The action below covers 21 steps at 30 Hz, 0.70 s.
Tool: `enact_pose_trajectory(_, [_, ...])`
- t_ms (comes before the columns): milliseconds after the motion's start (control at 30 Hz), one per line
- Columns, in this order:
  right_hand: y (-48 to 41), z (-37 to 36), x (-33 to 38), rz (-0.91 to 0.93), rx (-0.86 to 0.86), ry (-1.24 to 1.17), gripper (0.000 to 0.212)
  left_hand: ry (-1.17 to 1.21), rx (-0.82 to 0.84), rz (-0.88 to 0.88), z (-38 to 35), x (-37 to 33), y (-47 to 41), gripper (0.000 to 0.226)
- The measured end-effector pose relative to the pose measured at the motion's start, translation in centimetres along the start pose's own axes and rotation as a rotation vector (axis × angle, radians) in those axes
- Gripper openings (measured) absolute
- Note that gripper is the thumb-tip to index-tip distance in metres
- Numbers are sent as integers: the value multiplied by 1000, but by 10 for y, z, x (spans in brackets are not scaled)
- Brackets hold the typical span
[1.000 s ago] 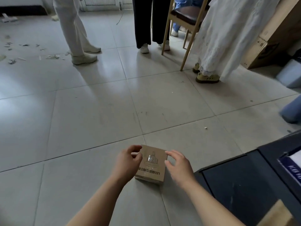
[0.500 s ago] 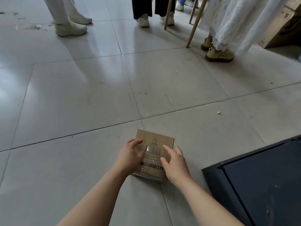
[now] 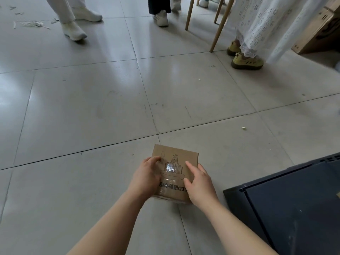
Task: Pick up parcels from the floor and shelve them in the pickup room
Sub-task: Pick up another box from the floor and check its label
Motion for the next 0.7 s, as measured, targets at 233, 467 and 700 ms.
enact_pose_trajectory(233, [50,59,53,25,-3,-1,56,-5,-8,2,58,-60,45,59])
enact_pose_trajectory(467, [117,138,129,50,17,15,56,-10,-29,13,139,-139,106,59])
enact_pose_trajectory(700, [199,238,217,93,25,49,57,16,-69,3,230,-233,175,58])
Point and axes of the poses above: each hand's wrist, its own y-axis away from the middle knuckle, its own z-axis out of the back of the hand, x = y × z, the point moved 7 cm from there along -y, towards the middle knuckle, and after that the axes turned 8 degrees about y, right-handed, at the moved point
